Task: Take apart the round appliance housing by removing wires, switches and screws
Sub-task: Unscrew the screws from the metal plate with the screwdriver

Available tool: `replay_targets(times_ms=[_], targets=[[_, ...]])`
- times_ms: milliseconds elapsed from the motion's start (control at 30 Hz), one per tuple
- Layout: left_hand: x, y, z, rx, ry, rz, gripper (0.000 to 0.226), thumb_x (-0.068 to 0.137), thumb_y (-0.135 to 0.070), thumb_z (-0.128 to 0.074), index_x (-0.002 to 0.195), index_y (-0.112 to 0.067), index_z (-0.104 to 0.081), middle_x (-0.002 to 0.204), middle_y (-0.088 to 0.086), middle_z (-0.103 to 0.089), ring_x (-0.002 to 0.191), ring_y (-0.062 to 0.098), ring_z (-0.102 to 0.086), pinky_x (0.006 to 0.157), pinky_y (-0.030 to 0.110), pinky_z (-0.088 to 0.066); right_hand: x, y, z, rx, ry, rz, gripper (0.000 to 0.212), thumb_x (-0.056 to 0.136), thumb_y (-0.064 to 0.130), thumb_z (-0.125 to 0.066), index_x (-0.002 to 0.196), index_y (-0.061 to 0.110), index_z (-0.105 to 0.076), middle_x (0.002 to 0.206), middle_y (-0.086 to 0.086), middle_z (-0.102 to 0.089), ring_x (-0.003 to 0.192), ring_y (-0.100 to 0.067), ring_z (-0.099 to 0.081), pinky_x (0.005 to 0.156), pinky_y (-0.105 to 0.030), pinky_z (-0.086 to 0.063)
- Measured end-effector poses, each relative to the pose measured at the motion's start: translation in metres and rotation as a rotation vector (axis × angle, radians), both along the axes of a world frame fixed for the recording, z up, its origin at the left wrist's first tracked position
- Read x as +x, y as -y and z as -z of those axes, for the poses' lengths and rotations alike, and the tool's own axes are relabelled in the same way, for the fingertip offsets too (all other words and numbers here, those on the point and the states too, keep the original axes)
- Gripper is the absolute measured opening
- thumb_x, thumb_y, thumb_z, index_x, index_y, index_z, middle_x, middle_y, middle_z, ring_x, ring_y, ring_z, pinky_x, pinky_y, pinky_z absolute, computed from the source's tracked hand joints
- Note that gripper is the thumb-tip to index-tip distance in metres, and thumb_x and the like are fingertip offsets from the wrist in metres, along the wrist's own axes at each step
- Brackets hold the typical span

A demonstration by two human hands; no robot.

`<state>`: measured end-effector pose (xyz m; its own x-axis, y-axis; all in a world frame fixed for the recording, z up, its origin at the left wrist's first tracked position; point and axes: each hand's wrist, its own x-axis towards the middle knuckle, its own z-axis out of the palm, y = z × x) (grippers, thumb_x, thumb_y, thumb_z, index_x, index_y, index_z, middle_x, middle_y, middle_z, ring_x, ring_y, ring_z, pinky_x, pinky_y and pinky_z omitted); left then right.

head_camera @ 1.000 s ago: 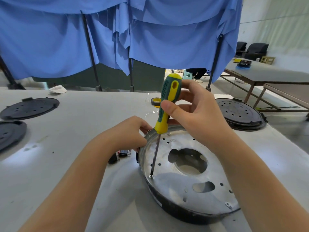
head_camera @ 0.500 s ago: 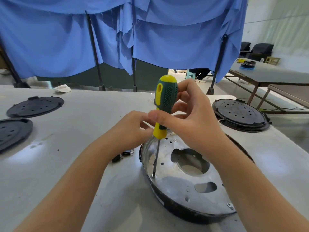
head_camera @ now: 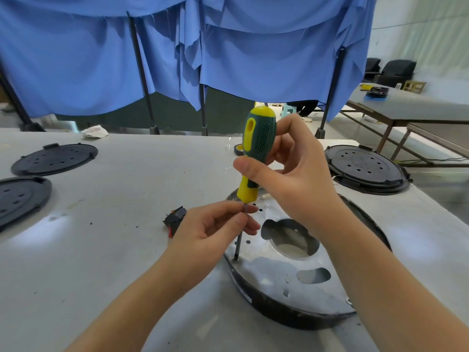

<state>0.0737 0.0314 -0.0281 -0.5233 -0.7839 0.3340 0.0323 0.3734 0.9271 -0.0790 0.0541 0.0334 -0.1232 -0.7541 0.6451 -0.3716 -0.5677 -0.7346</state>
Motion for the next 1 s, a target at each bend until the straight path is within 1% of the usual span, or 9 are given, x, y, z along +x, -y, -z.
replay_targets(times_ms=[200, 300, 400, 500, 600, 767, 867, 933, 1000], targets=[[0.001, 0.003, -0.001, -0.032, 0.033, -0.003, 0.020, 0.088, -0.017, -0.054, 0.095, -0.021, -0.072, 0.080, -0.007, -0.075, 0.083, 0.009, -0.071, 0.078, 0.008, -0.048, -0.001, 0.001, 0.000, -0.005, 0.025, -0.051, 0.030, 0.074, 0.018, -0.079, 0.088, 0.020, -0.052, 0.069, 0.003, -0.063, 0.066, -0.010, -0.061, 0.067, -0.032, -0.057], [0.001, 0.005, 0.001, -0.049, 0.055, 0.010, 0.020, 0.090, -0.013, -0.055, 0.091, -0.022, -0.072, 0.077, -0.006, -0.074, 0.079, 0.008, -0.070, 0.076, 0.007, -0.048, -0.004, 0.003, 0.002, 0.016, 0.050, -0.099, 0.026, 0.074, 0.017, -0.075, 0.091, 0.020, -0.056, 0.077, -0.011, -0.066, 0.076, -0.023, -0.067, 0.075, -0.038, -0.058], [0.001, 0.006, 0.000, -0.046, 0.055, 0.016, 0.018, 0.085, -0.022, -0.056, 0.091, -0.022, -0.072, 0.076, -0.007, -0.074, 0.078, 0.007, -0.070, 0.075, 0.007, -0.048, -0.005, 0.002, 0.001, 0.055, 0.055, -0.169, 0.024, 0.078, 0.017, -0.070, 0.098, 0.026, -0.060, 0.089, -0.023, -0.065, 0.084, -0.031, -0.067, 0.078, -0.045, -0.058], [0.003, 0.006, 0.000, -0.022, 0.024, 0.021, 0.017, 0.081, -0.025, -0.057, 0.089, -0.025, -0.073, 0.076, -0.007, -0.075, 0.078, 0.008, -0.071, 0.075, 0.008, -0.049, -0.007, 0.002, 0.001, 0.102, 0.083, -0.256, 0.022, 0.080, 0.015, -0.065, 0.100, 0.023, -0.064, 0.091, -0.016, -0.070, 0.085, -0.027, -0.070, 0.076, -0.039, -0.059], [0.005, 0.007, -0.001, -0.007, -0.003, 0.015, 0.019, 0.083, -0.012, -0.062, 0.084, -0.026, -0.074, 0.076, -0.004, -0.076, 0.075, 0.011, -0.073, 0.072, 0.011, -0.051, -0.011, 0.002, 0.002, 0.184, 0.179, -0.377, 0.023, 0.082, 0.011, -0.061, 0.104, 0.016, -0.066, 0.092, -0.002, -0.074, 0.087, -0.022, -0.072, 0.072, -0.029, -0.057], [0.006, 0.006, -0.002, 0.044, -0.068, -0.006, 0.011, 0.074, -0.011, -0.067, 0.081, -0.015, -0.075, 0.075, 0.003, -0.076, 0.071, 0.015, -0.073, 0.068, 0.013, -0.053, -0.012, 0.005, 0.008, 0.278, 0.227, -0.522, 0.025, 0.089, 0.017, -0.055, 0.112, 0.014, -0.064, 0.100, -0.002, -0.073, 0.098, -0.023, -0.070, 0.080, -0.028, -0.054], [0.005, 0.005, -0.003, 0.045, -0.071, -0.015, 0.014, 0.076, -0.004, -0.068, 0.077, -0.016, -0.076, 0.074, 0.003, -0.076, 0.070, 0.015, -0.073, 0.067, 0.012, -0.053, -0.008, 0.007, 0.010, 0.351, 0.290, -0.614, 0.029, 0.094, 0.018, -0.047, 0.118, 0.010, -0.061, 0.101, 0.000, -0.071, 0.097, -0.018, -0.068, 0.081, -0.026, -0.053], [0.005, 0.005, -0.003, 0.045, -0.069, -0.023, 0.020, 0.077, -0.004, -0.069, 0.074, -0.022, -0.077, 0.073, 0.002, -0.076, 0.070, 0.015, -0.073, 0.067, 0.012, -0.052, -0.004, 0.006, 0.012, 0.404, 0.355, -0.692, 0.034, 0.097, 0.016, -0.041, 0.125, 0.002, -0.054, 0.099, 0.000, -0.068, 0.092, -0.015, -0.065, 0.079, -0.028, -0.053], [0.004, 0.004, -0.002, 0.039, -0.083, -0.033, 0.014, 0.073, -0.013, -0.069, 0.073, -0.024, -0.078, 0.073, 0.001, -0.076, 0.071, 0.014, -0.073, 0.068, 0.012, -0.052, 0.001, 0.007, 0.014, 0.435, 0.423, -0.741, 0.037, 0.099, 0.016, -0.038, 0.130, -0.001, -0.049, 0.098, -0.001, -0.066, 0.090, -0.016, -0.062, 0.091, -0.039, -0.050]])
